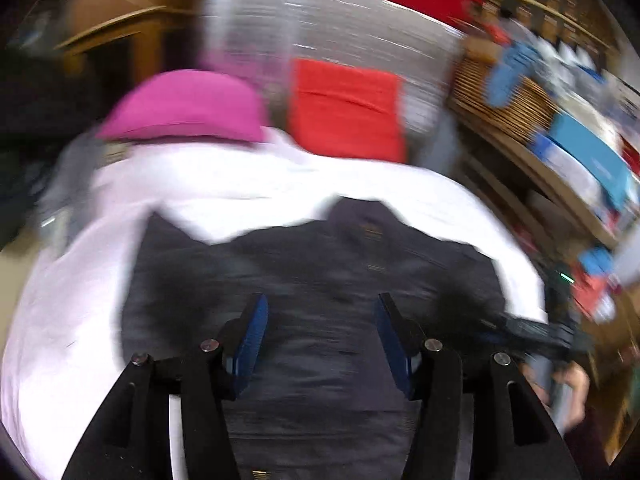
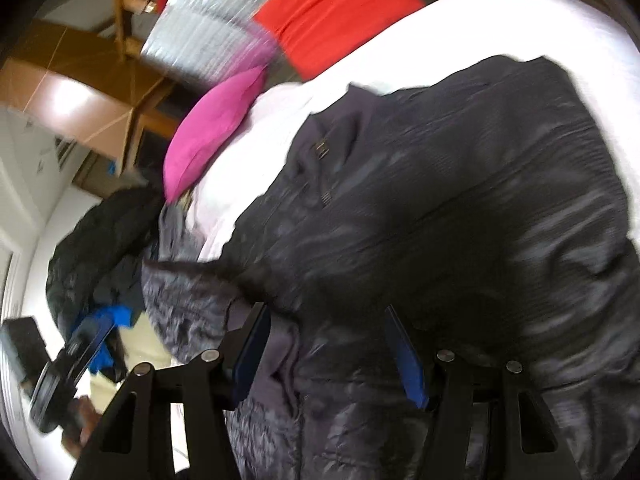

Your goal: Fold large clothes

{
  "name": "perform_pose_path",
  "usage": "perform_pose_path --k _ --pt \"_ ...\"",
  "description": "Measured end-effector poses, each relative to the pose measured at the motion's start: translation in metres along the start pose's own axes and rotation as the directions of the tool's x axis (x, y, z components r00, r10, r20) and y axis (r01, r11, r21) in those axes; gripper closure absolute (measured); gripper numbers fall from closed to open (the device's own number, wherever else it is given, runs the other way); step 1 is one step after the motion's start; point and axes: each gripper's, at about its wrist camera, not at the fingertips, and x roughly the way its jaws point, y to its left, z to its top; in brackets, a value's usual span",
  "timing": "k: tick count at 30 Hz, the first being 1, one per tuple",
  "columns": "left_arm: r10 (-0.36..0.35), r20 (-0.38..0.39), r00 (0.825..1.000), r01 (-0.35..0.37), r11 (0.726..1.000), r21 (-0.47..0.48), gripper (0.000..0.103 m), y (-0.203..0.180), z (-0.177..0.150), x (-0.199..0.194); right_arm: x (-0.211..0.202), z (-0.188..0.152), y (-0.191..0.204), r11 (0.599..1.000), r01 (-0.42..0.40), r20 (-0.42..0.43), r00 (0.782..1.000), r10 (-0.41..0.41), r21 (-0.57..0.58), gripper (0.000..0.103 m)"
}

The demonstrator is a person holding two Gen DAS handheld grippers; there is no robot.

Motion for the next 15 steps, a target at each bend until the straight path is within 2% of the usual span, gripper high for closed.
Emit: perform_pose_path --k 2,5,8,11,15 --pt "0.111 0.015 0.994 -0.109 0.990 -0.094 0.047 0.035 -0.010 0.004 0.009 -0.005 0.007 0.999 -0.042 -0.030 0.999 0.042 -0.018 0.040" --pt "0.207 0.004 0.978 -0.202 0.958 -0.203 0.047 0.078 -0.024 0.014 0.022 -0.011 0.015 0.995 -0.100 -0.070 0.993 0.098 -0.023 0.040" --pt "0.294 -0.012 0.956 -0.287 0.923 -0.255 0.047 0.106 -0.037 0.025 0.037 -0.017 0.019 0.993 -0.117 -0.099 0.988 0.115 -0.017 0.040" --pt "0.304 -0.033 0.952 -0.300 0.908 -0.291 0.047 0.120 -0.042 0.039 0.052 -0.020 0.021 0.994 -0.108 -0.105 0.989 0.106 -0.010 0.040" --pt "0.295 -0.029 0.955 -0.290 0.909 -0.301 0.047 0.128 -0.040 0.048 0.069 -0.021 0.024 0.994 -0.107 -0.099 0.989 0.106 -0.008 0.040"
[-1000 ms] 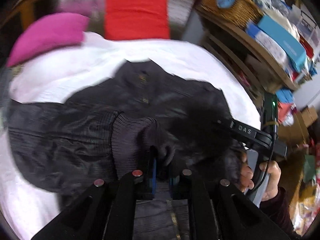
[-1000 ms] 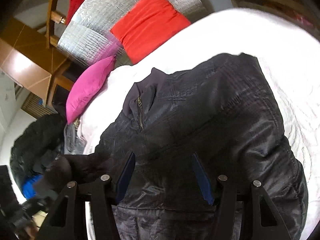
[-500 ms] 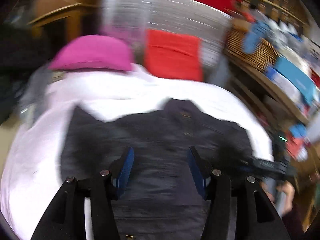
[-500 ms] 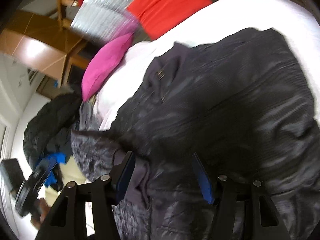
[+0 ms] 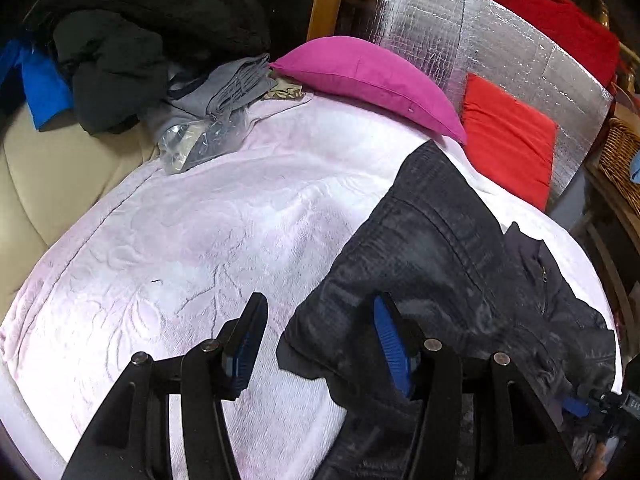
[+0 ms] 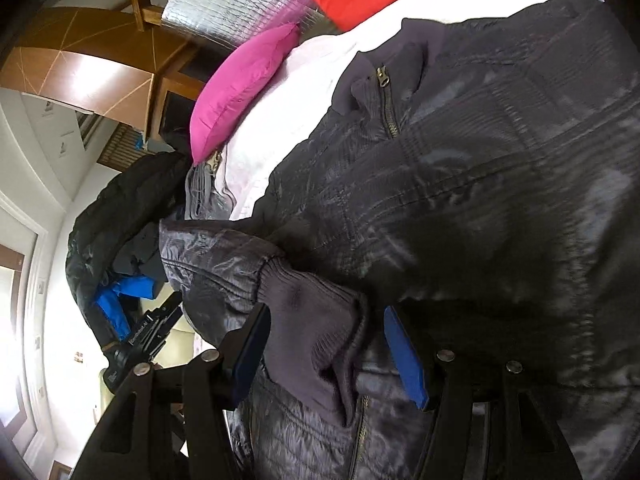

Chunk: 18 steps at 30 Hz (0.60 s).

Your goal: Fold large clothes

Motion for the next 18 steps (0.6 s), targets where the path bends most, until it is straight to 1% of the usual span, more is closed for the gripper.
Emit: perform_pose_path --k 3,5,7,8,9,10,11,12,16,18 --pt "-0.051 -0.024 0.998 0.051 0.998 -0.025 0.047 0.001 -0.002 0.006 0.009 -0.002 0.004 0.999 0.034 0.008 0.999 -0.034 -0.023 0.040" --pt "-0.054 -0.039 0.998 0.053 0.999 -0.010 0.047 -0.002 -0.003 0.009 0.013 -0.005 0.011 0.998 0.039 0.008 0.999 -0.038 -0.046 0.040" --pt "-0.047 -0.046 0.998 0.047 0.999 0.005 0.047 -0.006 -0.005 0.012 0.016 -0.010 0.019 0.996 0.043 0.003 0.999 -0.043 -0.078 0.043" --pt "-0.042 -0.047 0.998 0.043 0.999 0.012 0.047 -0.008 -0.006 0.012 0.017 -0.013 0.025 0.994 0.049 0.009 0.999 -0.048 -0.101 0.058" --pt "-0.039 -0.047 0.998 0.039 0.999 0.016 0.047 -0.009 -0.007 0.012 0.017 -0.015 0.029 0.991 0.050 0.015 0.999 -0.049 -0.121 0.077" --pt "-0.037 -0.047 0.998 0.038 0.999 0.016 0.047 -0.008 -0.007 0.011 0.017 -0.017 0.034 0.987 0.065 0.026 0.998 -0.062 -0.148 0.078" --pt "-0.038 -0.048 0.998 0.038 0.999 0.013 0.047 -0.007 -0.008 0.010 0.015 -0.020 0.039 0.980 0.091 0.049 0.995 -0.083 -0.176 0.081" --pt "-0.039 -0.050 0.998 0.039 0.999 0.007 0.047 -0.006 -0.008 0.010 0.013 -0.023 0.043 0.974 0.107 0.070 0.993 -0.095 -0.199 0.089" --pt "-0.049 -0.054 0.997 0.049 0.999 -0.003 0.047 -0.004 -0.011 0.008 -0.006 -0.024 0.055 0.964 0.131 0.153 0.983 -0.097 -0.233 0.094" --pt "-0.041 -0.038 0.998 0.041 0.999 0.014 0.047 -0.006 -0.011 0.006 -0.024 -0.025 0.062 0.954 0.158 0.229 0.968 -0.099 -0.255 0.094"
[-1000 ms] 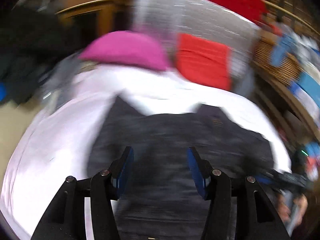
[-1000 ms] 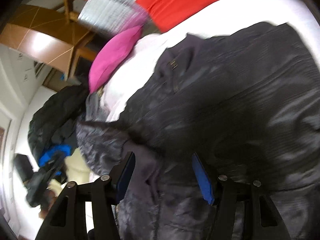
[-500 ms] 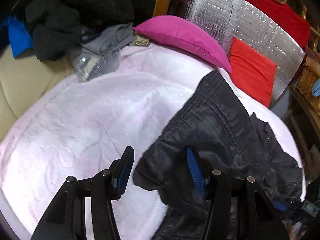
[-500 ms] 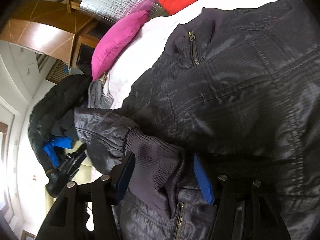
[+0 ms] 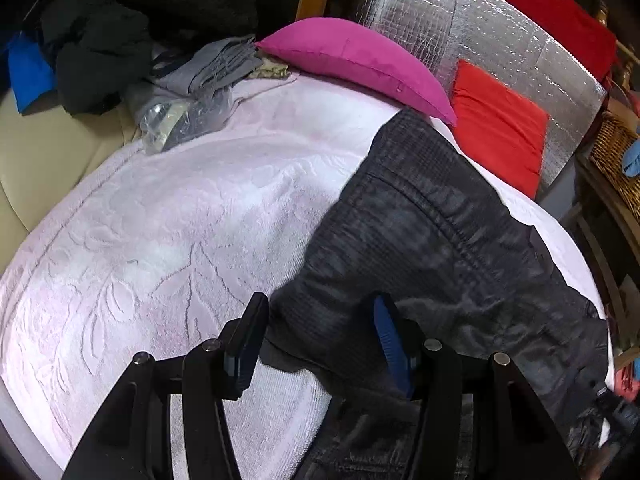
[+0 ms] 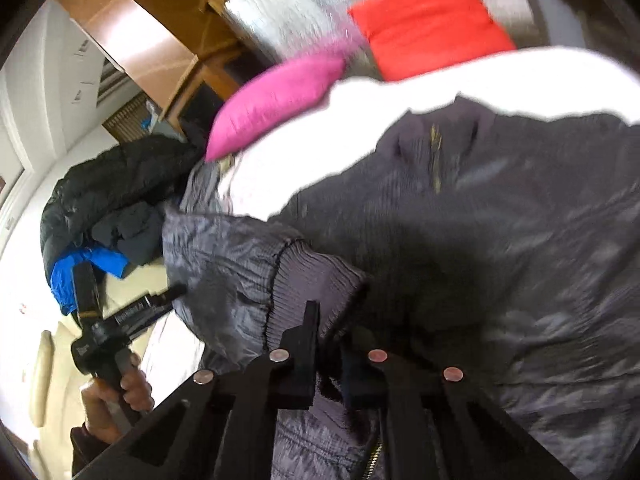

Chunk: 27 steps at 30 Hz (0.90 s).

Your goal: Fold large clothes

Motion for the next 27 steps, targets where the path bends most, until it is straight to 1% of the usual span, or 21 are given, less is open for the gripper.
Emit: perform_pose_path --k 1,3,5,6,8,9,11,12,13,15,17,19,21,23,27 --pt "0.007 0.014 1.000 -0.007 1.000 0.012 0.047 -0.002 0.000 -0.002 -0.005 0.003 0.002 1.000 0.010 0.025 1.000 -0.009 -0.009 0.094" --pt "0.015 0.042 0.999 -0.016 0.999 0.031 0.047 -0.007 0.000 -0.008 -0.020 0.008 0.004 0.998 0.054 0.089 0.995 -0.051 -0.029 0.094" --pt "0.010 0.071 0.997 -0.014 0.998 0.055 0.046 -0.012 0.000 -0.013 -0.039 0.015 0.002 0.993 0.111 0.160 0.982 -0.104 -0.031 0.094" --pt "0.008 0.081 0.997 -0.014 0.997 0.071 0.044 -0.016 -0.001 -0.014 -0.051 0.020 -0.003 0.989 0.149 0.201 0.969 -0.143 -0.017 0.094" --pt "0.037 0.093 0.995 -0.047 0.993 0.113 0.042 -0.027 -0.005 -0.014 -0.068 0.027 -0.015 0.978 0.208 0.252 0.945 -0.209 0.029 0.094" --pt "0.052 0.094 0.994 -0.065 0.988 0.140 0.042 -0.033 -0.007 -0.013 -0.078 0.032 -0.026 0.967 0.245 0.273 0.928 -0.253 0.064 0.094" --pt "0.056 0.074 0.996 -0.069 0.980 0.188 0.042 -0.045 -0.012 -0.007 -0.094 0.040 -0.052 0.935 0.320 0.295 0.888 -0.353 0.154 0.094" --pt "0.054 0.066 0.996 -0.066 0.978 0.199 0.042 -0.048 -0.012 -0.005 -0.101 0.043 -0.069 0.914 0.346 0.288 0.871 -0.397 0.213 0.094" --pt "0.053 0.059 0.997 -0.065 0.975 0.211 0.042 -0.052 -0.014 -0.002 -0.104 0.044 -0.080 0.903 0.352 0.278 0.867 -0.414 0.247 0.094" --pt "0.052 0.055 0.997 -0.062 0.973 0.222 0.042 -0.057 -0.013 0.002 -0.104 0.045 -0.105 0.874 0.361 0.230 0.866 -0.444 0.326 0.094" --pt "0.046 0.054 0.997 -0.058 0.972 0.229 0.042 -0.063 -0.012 0.007 -0.098 0.044 -0.116 0.863 0.356 0.194 0.876 -0.441 0.357 0.094" --pt "0.044 0.054 0.998 -0.056 0.969 0.241 0.042 -0.070 -0.012 0.011 -0.091 0.044 -0.116 0.858 0.382 0.171 0.873 -0.457 0.342 0.094" --pt "0.041 0.057 0.998 -0.054 0.964 0.262 0.042 -0.077 -0.014 0.013 -0.086 0.042 -0.108 0.861 0.395 0.178 0.867 -0.465 0.320 0.094" --pt "0.032 0.070 0.997 -0.050 0.958 0.282 0.042 -0.084 -0.015 0.014 -0.087 0.043 -0.107 0.865 0.389 0.188 0.868 -0.459 0.316 0.094" --pt "-0.016 0.080 0.997 -0.009 0.953 0.303 0.041 -0.097 -0.014 0.017 -0.087 0.041 -0.113 0.860 0.380 0.187 0.869 -0.458 0.340 0.094"
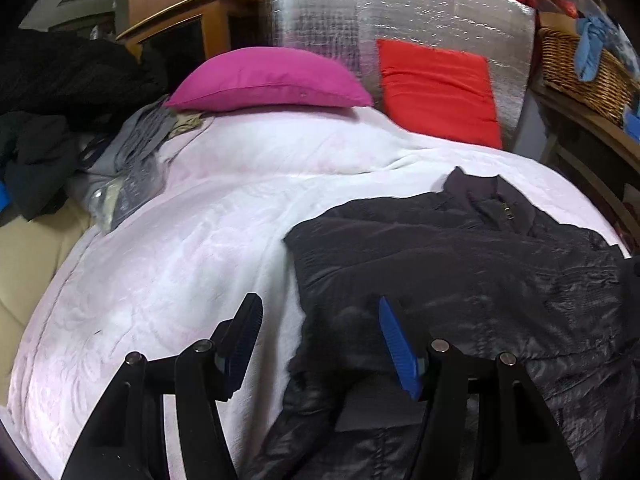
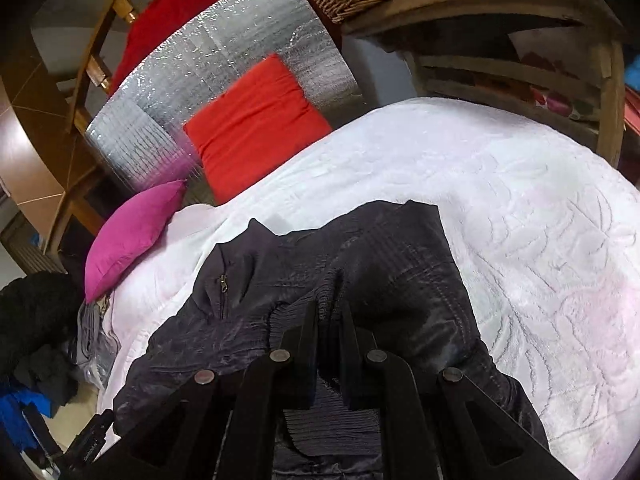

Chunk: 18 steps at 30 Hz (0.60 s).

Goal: Fold large clothes
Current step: 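Lay the sleeve flat across the jacket body with the right tool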

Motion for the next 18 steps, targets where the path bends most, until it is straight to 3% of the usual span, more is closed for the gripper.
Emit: perform_pose_path --k 5,9,12,14,18 --pt "-0.006 -0.031 1.000 0.008 0.998 0.070 0.041 -0.019 -0.001 0.016 -0.002 0.003 -0.003 1.000 0.004 0.033 0.999 -0.004 -0.002 0.094" --pt "0.012 -0.175 0.985 0.017 0.987 0.163 0.040 -0.033 -0.014 0.044 0.004 0.007 -0.003 0.999 0.027 0.043 0.999 -0.026 -0.017 0.094" --pt "0.039 -0.160 0.986 -0.003 0.975 0.220 0.040 -0.042 -0.019 0.044 0.024 0.006 -0.011 0.998 0.062 -0.017 0.998 -0.062 -0.019 0.094" --pt "0.028 -0.159 0.987 0.006 0.978 0.210 0.040 -0.041 -0.018 0.042 0.038 0.006 -0.021 0.996 0.086 -0.065 0.994 -0.085 0.006 0.094" --pt "0.031 -0.151 0.988 0.001 0.979 0.204 0.040 -0.041 -0.018 0.041 0.048 0.006 -0.037 0.995 0.061 -0.118 0.992 -0.052 0.078 0.093"
